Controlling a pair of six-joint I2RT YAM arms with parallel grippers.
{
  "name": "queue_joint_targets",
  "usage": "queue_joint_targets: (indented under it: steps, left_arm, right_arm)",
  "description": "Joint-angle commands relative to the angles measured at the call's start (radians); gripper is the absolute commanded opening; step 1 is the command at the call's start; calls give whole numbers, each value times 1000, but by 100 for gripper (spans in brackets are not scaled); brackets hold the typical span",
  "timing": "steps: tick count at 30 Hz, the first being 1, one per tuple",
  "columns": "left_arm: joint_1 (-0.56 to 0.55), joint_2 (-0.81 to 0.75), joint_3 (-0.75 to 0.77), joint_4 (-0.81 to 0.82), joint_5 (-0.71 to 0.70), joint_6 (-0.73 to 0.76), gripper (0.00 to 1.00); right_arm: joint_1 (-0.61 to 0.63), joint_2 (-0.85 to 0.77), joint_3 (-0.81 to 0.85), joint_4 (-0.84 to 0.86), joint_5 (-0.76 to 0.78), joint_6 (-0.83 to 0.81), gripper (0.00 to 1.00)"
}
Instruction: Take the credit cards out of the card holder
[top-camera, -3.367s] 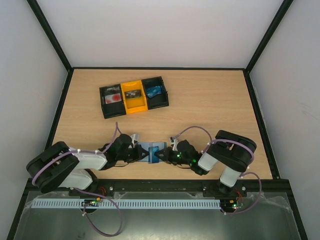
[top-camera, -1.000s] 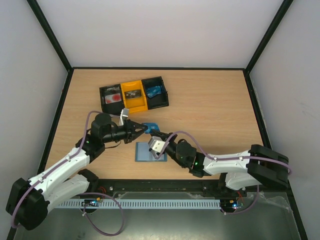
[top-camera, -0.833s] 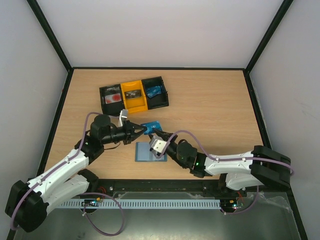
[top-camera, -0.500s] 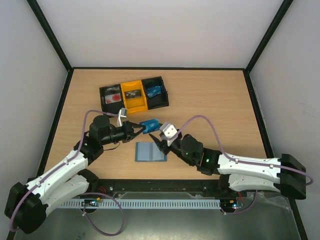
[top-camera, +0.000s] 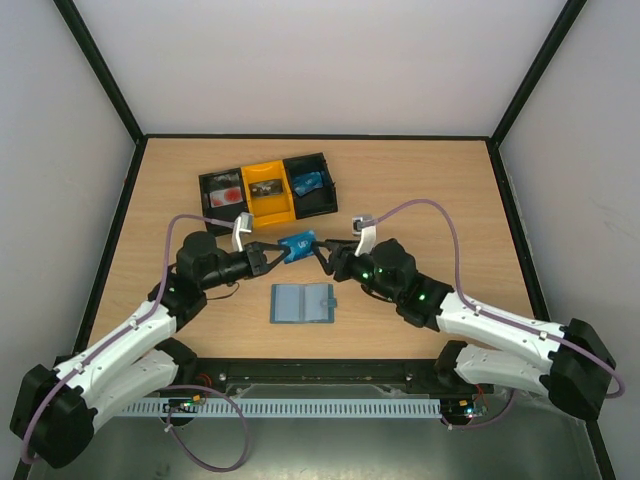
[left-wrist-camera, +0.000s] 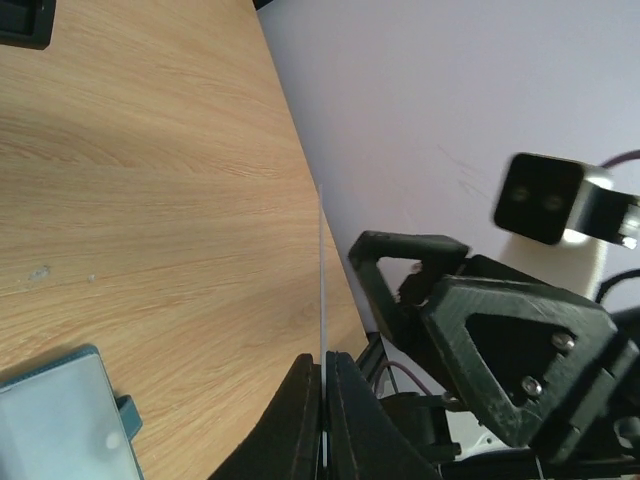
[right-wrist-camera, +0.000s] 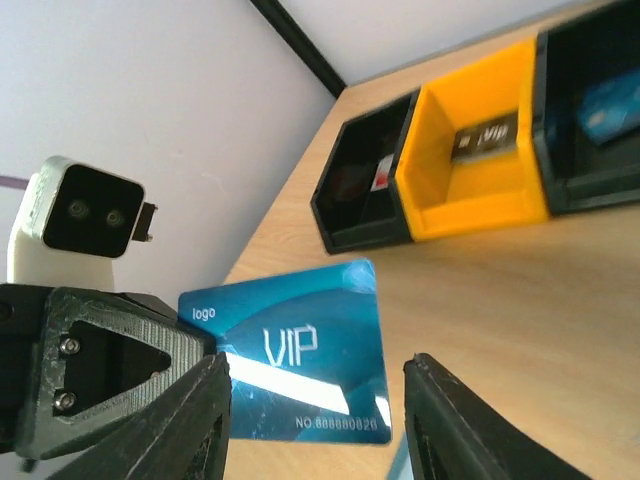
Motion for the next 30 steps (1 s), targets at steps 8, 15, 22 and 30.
queue_joint_targets:
  steps: [8, 15, 22, 30]
  left_arm:
    - [11, -8, -82, 234, 73, -100, 3]
    - [12, -11, -106, 263, 92, -130, 3]
    - [13, -23, -102, 208, 73, -103, 29]
    - [15, -49, -59, -5, -30, 4, 99]
  right_arm:
    - [-103, 77, -122, 311, -338, 436, 44]
    - [-103, 39, -181, 413, -300, 483, 11]
    - [-103, 28, -191, 453, -298, 473, 2]
    - [-155, 70, -92, 335, -241, 356, 2]
